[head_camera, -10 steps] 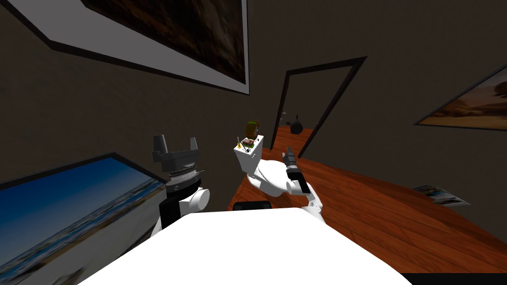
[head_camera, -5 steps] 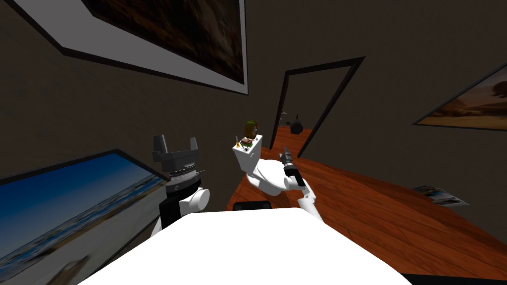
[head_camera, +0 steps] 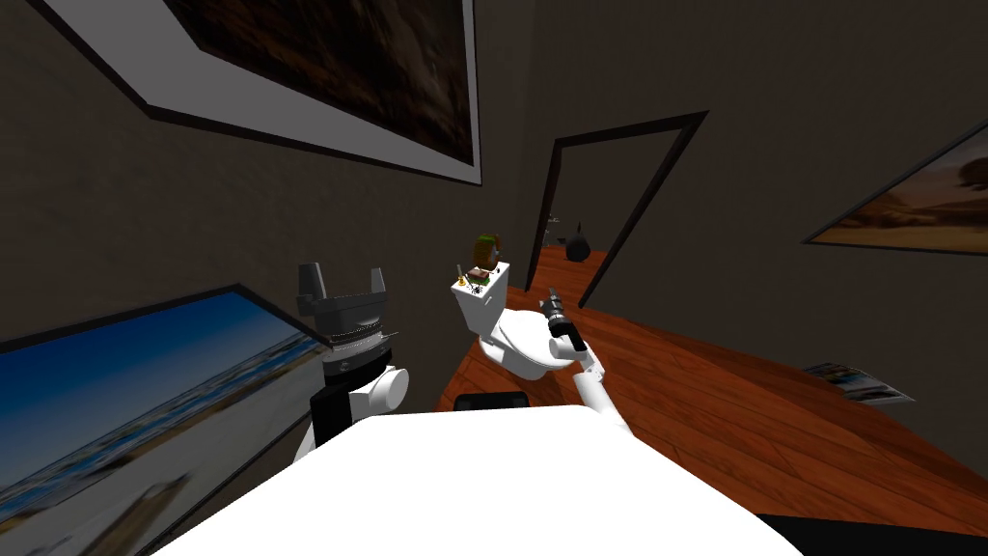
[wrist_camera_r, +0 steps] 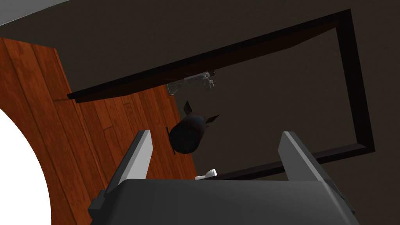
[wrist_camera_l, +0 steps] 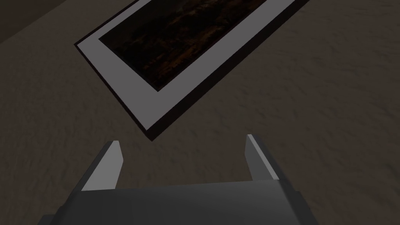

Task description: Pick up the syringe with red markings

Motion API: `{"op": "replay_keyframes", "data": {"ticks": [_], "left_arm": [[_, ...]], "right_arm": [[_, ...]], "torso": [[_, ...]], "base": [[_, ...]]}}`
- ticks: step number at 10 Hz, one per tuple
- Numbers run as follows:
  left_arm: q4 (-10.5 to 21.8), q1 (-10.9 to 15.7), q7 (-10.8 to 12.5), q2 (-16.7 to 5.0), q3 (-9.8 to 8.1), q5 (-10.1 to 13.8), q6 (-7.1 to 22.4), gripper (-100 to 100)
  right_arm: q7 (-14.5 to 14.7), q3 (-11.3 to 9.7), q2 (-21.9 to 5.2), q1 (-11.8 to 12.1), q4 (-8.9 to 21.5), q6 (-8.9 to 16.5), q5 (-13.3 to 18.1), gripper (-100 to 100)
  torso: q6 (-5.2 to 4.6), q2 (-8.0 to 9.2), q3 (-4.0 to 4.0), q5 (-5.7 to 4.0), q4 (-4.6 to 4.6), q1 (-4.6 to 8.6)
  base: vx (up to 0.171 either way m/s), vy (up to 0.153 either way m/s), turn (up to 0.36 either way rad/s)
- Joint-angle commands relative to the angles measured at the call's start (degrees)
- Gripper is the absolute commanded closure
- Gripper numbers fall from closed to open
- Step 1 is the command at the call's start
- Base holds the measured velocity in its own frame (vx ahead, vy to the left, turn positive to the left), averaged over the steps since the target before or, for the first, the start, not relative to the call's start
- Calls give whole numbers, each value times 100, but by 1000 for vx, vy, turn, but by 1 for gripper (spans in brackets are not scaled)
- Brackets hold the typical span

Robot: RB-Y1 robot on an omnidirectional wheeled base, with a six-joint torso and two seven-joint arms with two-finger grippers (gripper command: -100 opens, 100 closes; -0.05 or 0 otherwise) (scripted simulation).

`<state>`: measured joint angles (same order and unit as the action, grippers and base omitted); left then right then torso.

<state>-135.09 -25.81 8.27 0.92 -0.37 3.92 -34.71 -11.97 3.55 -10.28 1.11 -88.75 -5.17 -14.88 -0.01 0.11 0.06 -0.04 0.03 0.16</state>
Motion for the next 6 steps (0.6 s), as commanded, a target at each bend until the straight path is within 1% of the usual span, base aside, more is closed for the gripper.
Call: {"op": "replay_keyframes", "data": {"ticks": [1,2,3,4,5,6], "left_arm": [[0,0,0,0,0,0,0,0],[0,0,0,0,0,0,0,0],[0,0,0,0,0,0,0,0],[0,0,0,0,0,0,0,0],[0,0,0,0,0,0,0,0],[0,0,0,0,0,0,0,0]], "right_arm": [[-107,16,-31,-232,286,133,-96,-100],[-107,16,-31,-232,307,133,-96,-100],[-271,24,-49,-462,515,341,-273,-100],[-271,24,-49,-530,649,341,-273,-100],[-431,30,-62,-753,839,547,-452,-100],[-431,30,-62,-836,974,547,-452,-100]], "torso": [[0,0,0,0,0,0],[-1,-2,-1,0,0,-1],[-1,-6,-3,1,-1,-8],[0,-6,-3,1,-1,-5],[0,-5,-3,1,-1,-6],[0,-2,-1,1,0,-1]], "base": [[-30,-41,13],[-11,-20,0],[-21,-33,19],[-26,-32,21],[-34,-45,28],[-33,-39,18]]}}
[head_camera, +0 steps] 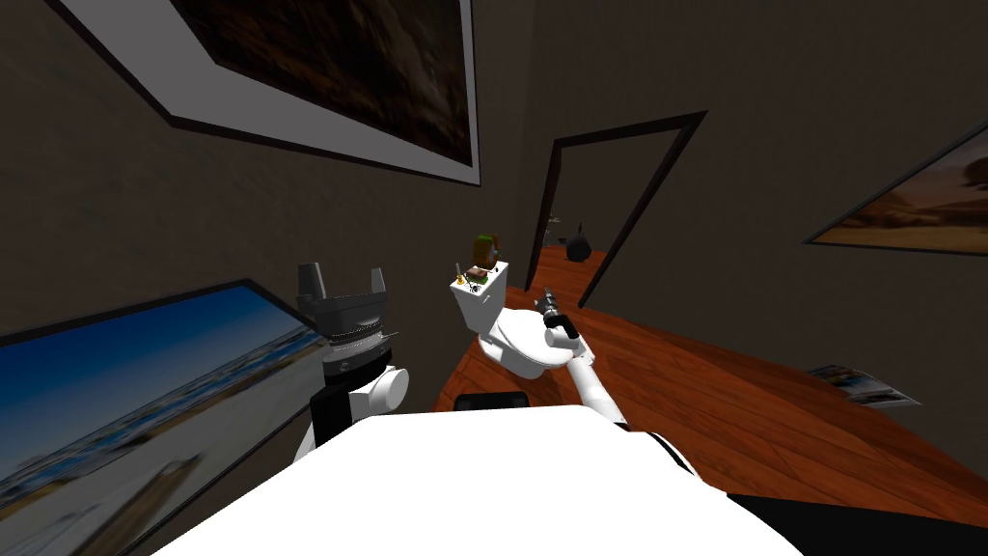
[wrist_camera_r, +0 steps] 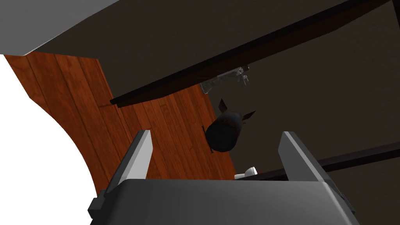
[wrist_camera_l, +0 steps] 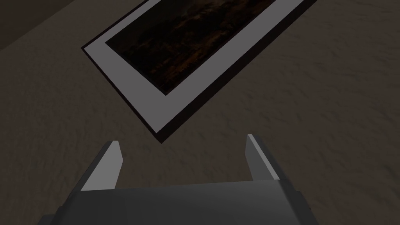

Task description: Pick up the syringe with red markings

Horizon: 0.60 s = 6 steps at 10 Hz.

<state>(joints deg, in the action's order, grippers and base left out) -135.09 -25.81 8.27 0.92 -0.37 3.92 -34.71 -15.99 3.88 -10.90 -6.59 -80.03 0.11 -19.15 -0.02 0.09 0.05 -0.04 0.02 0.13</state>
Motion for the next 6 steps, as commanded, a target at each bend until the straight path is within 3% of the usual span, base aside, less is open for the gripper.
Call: {"op": "replay_keyframes", "data": {"ticks": [1,2,3,6], "left_arm": [[0,0,0,0,0,0,0,0],[0,0,0,0,0,0,0,0],[0,0,0,0,0,0,0,0],[0,0,0,0,0,0,0,0]], "right_arm": [[-185,3,-11,-286,286,222,-206,-100],[-185,3,-11,-376,463,222,-206,-100],[-335,6,-18,-609,609,420,-387,-100],[-480,8,-20,-1009,1132,614,-567,-100]], "torso": [[0,0,0,0,0,0],[1,2,1,0,1,0],[0,0,0,1,0,-3],[0,-1,-1,1,0,-3]], "base": [[-43,-39,30],[-31,-33,17],[-28,-40,27],[-26,-31,26]]}}
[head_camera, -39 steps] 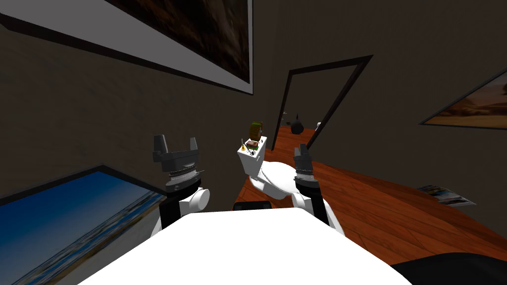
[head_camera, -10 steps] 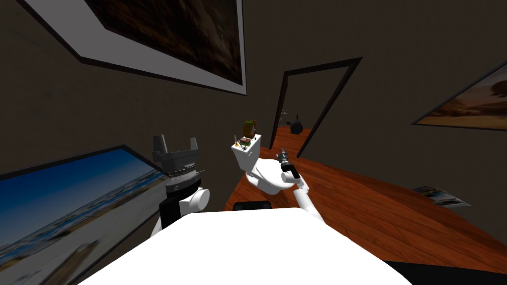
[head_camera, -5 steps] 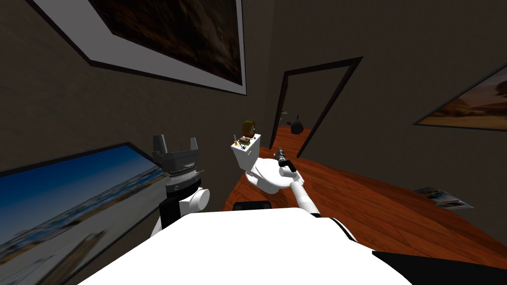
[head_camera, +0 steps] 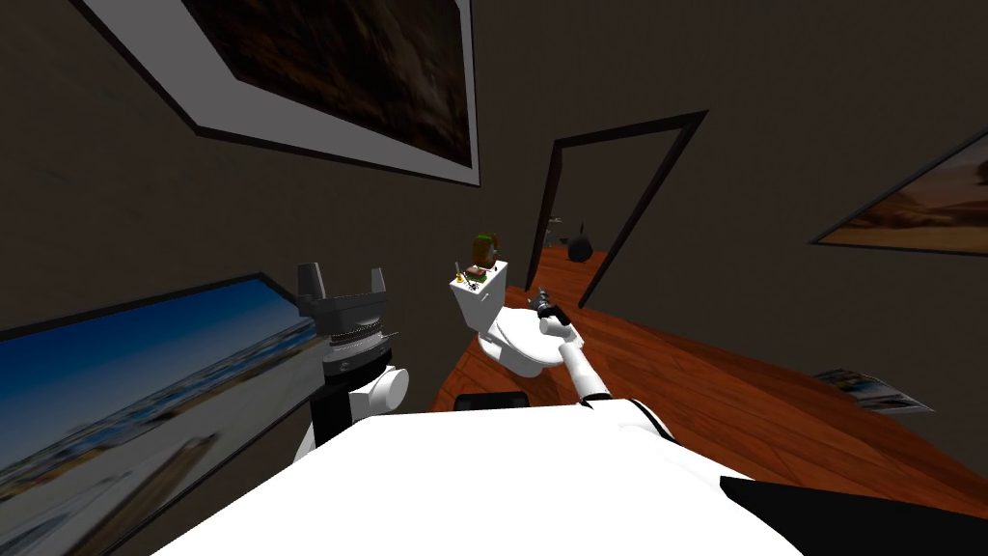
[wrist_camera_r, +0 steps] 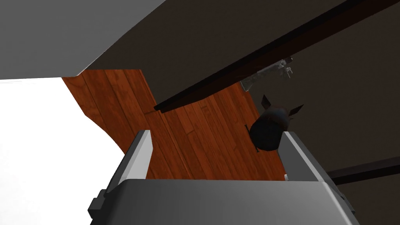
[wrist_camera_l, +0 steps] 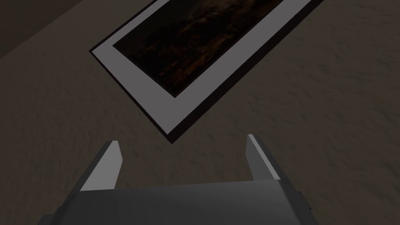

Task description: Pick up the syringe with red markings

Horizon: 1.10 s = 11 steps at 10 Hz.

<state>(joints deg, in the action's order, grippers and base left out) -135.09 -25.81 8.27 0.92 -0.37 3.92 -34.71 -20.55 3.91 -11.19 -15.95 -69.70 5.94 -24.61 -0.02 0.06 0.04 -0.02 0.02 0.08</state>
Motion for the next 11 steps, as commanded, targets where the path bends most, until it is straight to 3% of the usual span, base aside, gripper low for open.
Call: {"op": "replay_keyframes", "data": {"ticks": [1,8,9,11], "left_arm": [[0,0,0,0,0,0,0,0],[0,0,0,0,0,0,0,0],[0,0,0,0,0,0,0,0],[0,0,0,0,0,0,0,0]], "right_arm": [[-162,5,10,-286,286,218,-200,-100],[-533,-5,45,-1345,1374,738,-723,-100],[-641,-11,69,-1563,1663,896,-890,-100],[-743,-18,100,-1837,1833,1045,-1053,-100]], "torso": [[0,0,0,0,0,0],[1,-5,-3,1,-1,-7],[-1,-6,-3,2,-1,-8],[-1,-6,-4,2,-2,-10]], "base": [[-29,-28,39],[-14,-20,32],[-6,-11,46],[-4,-7,42]]}}
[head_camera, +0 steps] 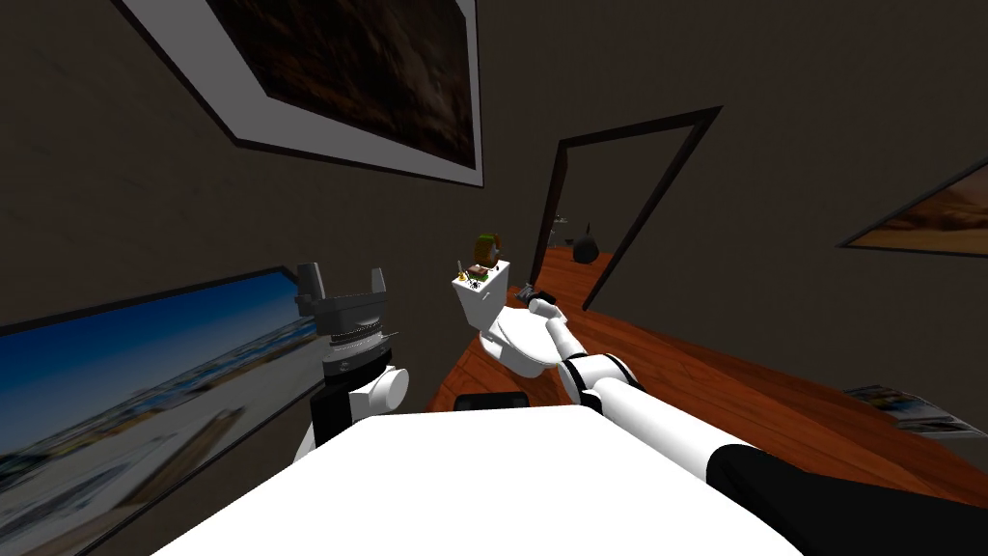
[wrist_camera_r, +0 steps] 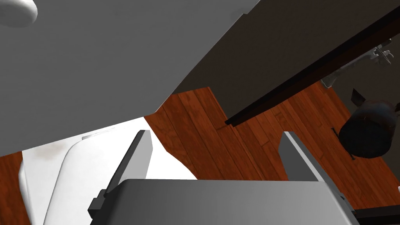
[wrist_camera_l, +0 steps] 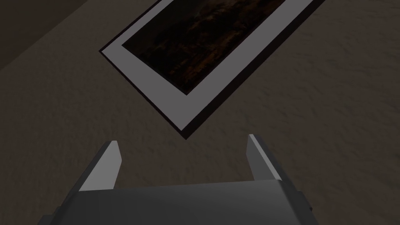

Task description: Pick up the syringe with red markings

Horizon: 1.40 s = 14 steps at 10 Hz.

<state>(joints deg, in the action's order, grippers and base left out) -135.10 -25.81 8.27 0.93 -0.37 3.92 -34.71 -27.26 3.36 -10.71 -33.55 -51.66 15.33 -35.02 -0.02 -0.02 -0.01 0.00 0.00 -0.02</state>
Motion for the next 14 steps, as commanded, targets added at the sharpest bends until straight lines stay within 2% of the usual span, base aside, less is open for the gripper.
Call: {"op": "replay_keyframes", "data": {"ticks": [1,2,3,5,7,8,9,11,13,14], "left_arm": [[0,0,0,0,0,0,0,0],[0,0,0,0,0,0,0,0],[0,0,0,0,0,0,0,0],[0,0,0,0,0,0,0,0],[0,0,0,0,0,0,0,0],[0,0,0,0,0,0,0,0],[0,0,0,0,0,0,0,0],[0,0,0,0,0,0,0,0],[0,-1,0,0,0,0,0,0],[0,-1,0,0,0,0,0,0]], "right_arm": [[-72,37,52,-204,135,106,-12,-100],[-166,29,89,-419,397,247,-170,-100],[-166,29,89,-503,397,247,-170,-100],[-333,11,186,-955,868,501,-468,-100],[-333,11,186,-1075,875,501,-468,-100],[-406,2,245,-1289,1072,613,-607,-100],[-406,2,245,-1344,1090,613,-607,-100],[-534,-13,387,-1815,1467,810,-862,-100],[-439,-13,387,-1843,1517,810,-973,-100],[-528,-13,387,-1843,1467,810,-862,-100]], "torso": [[0,0,0,0,0,0],[-2,0,0,0,0,0],[0,-1,0,1,0,-4],[0,-3,-1,1,-1,-5],[-2,-4,-3,2,-1,-7],[-4,-3,-2,1,-2,-3],[-1,-5,-3,1,-2,-7],[0,-8,-5,2,-2,-10],[-3,-12,-7,2,-4,-11],[-5,-6,-4,1,-3,-5]], "base": [[-1,-4,28],[1,-1,49],[3,0,32],[9,8,69],[10,6,11],[15,10,52],[15,8,36],[30,17,65],[25,12,14],[0,0,0]]}}
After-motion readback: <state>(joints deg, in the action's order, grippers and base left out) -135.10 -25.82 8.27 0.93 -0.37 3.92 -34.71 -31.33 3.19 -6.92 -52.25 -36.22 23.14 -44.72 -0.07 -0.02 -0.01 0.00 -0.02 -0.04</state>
